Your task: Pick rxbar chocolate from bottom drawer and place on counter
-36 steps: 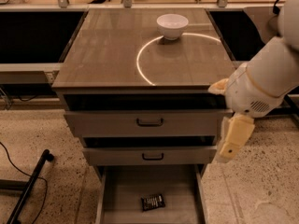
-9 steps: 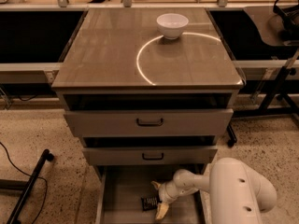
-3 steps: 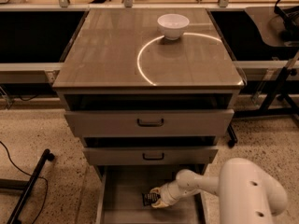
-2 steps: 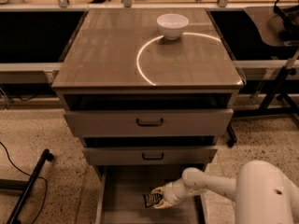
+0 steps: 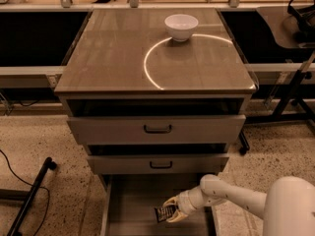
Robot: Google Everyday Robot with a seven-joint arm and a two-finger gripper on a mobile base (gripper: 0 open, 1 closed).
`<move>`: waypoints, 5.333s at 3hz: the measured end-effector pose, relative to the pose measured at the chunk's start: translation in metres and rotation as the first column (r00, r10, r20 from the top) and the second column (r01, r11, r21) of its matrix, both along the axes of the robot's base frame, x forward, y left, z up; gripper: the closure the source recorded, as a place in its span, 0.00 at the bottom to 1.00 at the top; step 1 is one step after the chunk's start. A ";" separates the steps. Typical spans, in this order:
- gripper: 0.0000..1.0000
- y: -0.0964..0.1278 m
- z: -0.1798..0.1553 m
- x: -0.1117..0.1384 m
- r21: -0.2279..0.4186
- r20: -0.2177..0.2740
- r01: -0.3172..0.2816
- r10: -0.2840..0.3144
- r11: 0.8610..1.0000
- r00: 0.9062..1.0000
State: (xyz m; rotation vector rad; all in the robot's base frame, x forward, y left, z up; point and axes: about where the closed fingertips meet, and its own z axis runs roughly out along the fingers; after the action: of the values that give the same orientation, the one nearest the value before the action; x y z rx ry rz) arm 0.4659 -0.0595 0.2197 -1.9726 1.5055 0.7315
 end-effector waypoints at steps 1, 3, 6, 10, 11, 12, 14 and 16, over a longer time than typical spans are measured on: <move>1.00 0.001 0.021 -0.007 0.000 0.022 -0.033 0.033 0.999 0.999; 1.00 -0.012 0.143 -0.032 -0.010 0.162 -0.044 0.045 0.999 0.986; 1.00 -0.028 0.242 -0.032 -0.020 0.271 -0.060 0.064 0.998 0.961; 1.00 -0.060 0.432 -0.008 -0.007 0.468 -0.077 0.071 0.997 0.881; 1.00 -0.065 0.467 0.001 0.059 0.486 -0.098 0.057 0.993 0.872; 1.00 -0.071 0.530 0.017 0.132 0.517 -0.141 0.053 0.981 0.854; 1.00 -0.082 0.640 0.063 0.174 0.604 -0.098 -0.027 0.980 0.797; 1.00 -0.074 0.657 0.086 0.197 0.601 -0.081 -0.055 0.977 0.798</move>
Offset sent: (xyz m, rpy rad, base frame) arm -0.0447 -0.0163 0.1814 -0.0181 -0.2004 0.0632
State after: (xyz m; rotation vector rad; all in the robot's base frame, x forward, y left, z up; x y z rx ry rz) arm 0.5523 -0.1338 0.8763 -1.8084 0.9763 0.2038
